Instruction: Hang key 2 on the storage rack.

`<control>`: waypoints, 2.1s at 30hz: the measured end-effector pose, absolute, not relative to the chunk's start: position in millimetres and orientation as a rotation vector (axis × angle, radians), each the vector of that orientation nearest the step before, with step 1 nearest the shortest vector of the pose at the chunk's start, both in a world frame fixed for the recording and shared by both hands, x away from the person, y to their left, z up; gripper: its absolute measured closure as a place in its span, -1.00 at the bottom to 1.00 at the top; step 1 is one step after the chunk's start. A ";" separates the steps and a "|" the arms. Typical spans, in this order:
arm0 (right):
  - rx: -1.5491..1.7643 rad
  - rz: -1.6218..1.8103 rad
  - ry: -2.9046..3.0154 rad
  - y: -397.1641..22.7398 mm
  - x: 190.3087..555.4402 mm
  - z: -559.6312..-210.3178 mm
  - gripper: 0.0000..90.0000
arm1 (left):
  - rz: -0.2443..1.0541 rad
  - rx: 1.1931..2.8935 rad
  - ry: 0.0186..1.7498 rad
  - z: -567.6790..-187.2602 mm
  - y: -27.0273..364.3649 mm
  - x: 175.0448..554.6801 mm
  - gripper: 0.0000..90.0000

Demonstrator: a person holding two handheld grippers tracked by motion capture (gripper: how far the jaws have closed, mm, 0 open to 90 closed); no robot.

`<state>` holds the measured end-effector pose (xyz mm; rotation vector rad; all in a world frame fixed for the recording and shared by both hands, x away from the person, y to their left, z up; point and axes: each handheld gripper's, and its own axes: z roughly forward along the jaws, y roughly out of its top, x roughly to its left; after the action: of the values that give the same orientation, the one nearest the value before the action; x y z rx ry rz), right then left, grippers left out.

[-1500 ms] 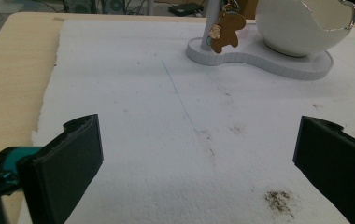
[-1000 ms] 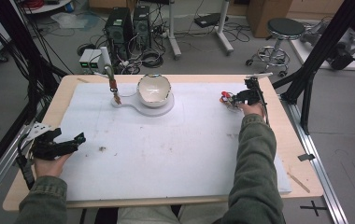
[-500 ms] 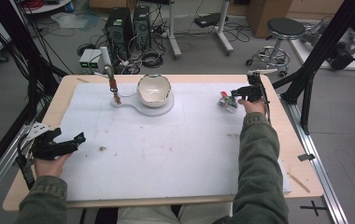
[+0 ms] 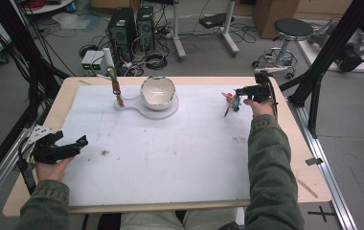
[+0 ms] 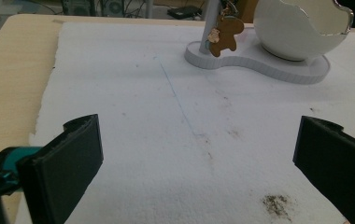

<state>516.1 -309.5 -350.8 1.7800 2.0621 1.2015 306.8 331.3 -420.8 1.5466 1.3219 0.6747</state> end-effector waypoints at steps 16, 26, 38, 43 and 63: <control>1.718 1.293 2.076 -296.2 492.8 -322.8 0.81 | 0.670 1.554 1.317 -420.8 330.1 306.7 -0.95; 1.667 1.372 2.105 -282.9 477.1 -305.1 0.81 | 0.660 1.544 1.313 -420.6 329.9 307.0 -0.95; 1.594 1.476 2.116 -270.0 458.8 -289.0 0.81 | 0.660 1.545 1.311 -420.4 329.2 306.6 -0.95; 1.575 1.511 2.126 -262.0 449.7 -282.4 0.81 | 0.660 1.550 1.307 -420.2 329.1 306.5 -0.96; 1.476 1.619 2.145 -234.6 418.8 -261.0 0.81 | 0.655 1.534 1.300 -419.1 329.2 305.5 -0.95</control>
<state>418.8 -234.6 -261.0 1.4760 2.1449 1.6192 305.5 329.2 -419.1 1.5337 1.3004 0.6548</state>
